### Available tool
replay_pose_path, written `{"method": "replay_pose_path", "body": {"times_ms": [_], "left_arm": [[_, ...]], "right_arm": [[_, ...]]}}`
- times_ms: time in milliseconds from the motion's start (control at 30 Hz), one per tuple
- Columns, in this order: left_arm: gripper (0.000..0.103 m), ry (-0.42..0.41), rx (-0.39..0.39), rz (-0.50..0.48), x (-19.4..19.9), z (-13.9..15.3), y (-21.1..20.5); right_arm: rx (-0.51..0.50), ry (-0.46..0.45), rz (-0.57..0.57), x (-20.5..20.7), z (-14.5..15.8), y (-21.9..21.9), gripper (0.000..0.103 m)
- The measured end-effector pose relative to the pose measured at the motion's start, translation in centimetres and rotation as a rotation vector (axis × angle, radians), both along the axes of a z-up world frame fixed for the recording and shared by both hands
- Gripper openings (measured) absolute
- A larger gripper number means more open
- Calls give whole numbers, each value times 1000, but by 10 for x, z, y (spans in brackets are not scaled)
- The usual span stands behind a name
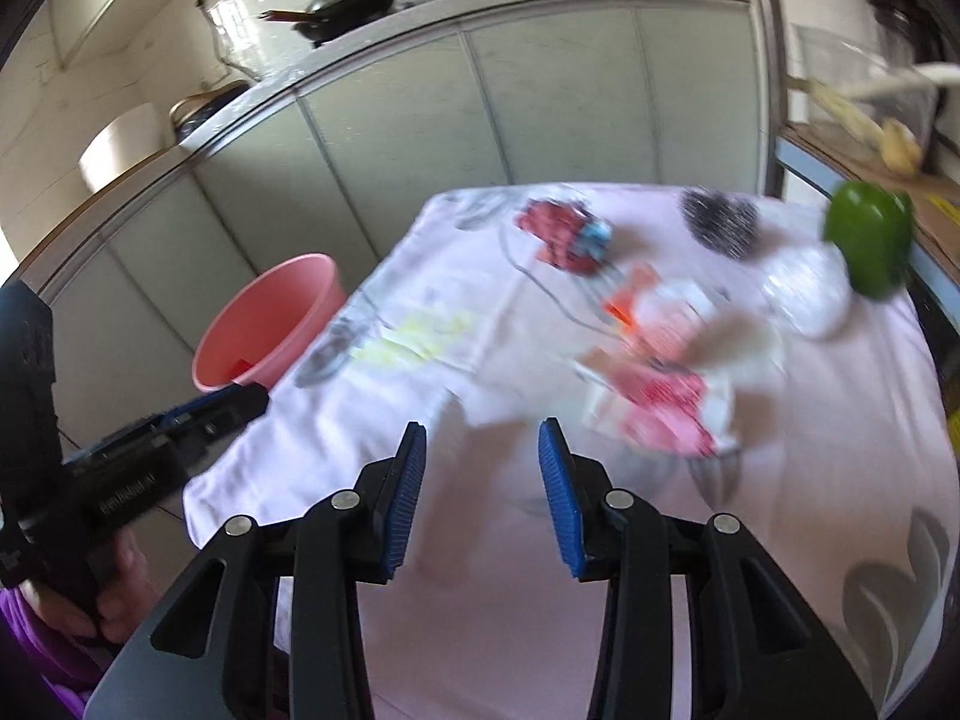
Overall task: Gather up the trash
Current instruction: 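Move both open tools back over the table, then grasp the white foam strip with the left tool while the right tool approaches the pink wrapper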
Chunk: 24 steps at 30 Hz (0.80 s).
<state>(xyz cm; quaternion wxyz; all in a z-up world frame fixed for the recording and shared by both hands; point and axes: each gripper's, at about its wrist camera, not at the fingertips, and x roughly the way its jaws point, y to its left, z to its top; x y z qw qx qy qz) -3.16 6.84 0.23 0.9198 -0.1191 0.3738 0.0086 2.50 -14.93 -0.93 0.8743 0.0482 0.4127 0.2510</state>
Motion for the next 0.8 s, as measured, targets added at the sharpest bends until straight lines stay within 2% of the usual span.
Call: {"method": "replay_pose_path", "body": {"times_ms": [167,367,567,667,700,800], "left_arm": [[31,16,-3,-18,-1,-3,-7],[33,10,12,-40,-5,0,-13],[36,20,17,-78,-3,-1,-22],[36,41,22,-99,1,-5,-26],[36,51,26,-108,3,-7,-28],[36,83,13,-145,9,-13,-33]], "right_arm": [[4,30,-25,-10,-9,-12,40],[-10,27,-29,-23,-6,-19,40],[41,43,-45,-26,-7,-31,40],[68,40,-48,-26,-7,-36,43],[68,37,-43,-27,-6,-36,46],[44,40,-22,-25,-7,-33,46]]}}
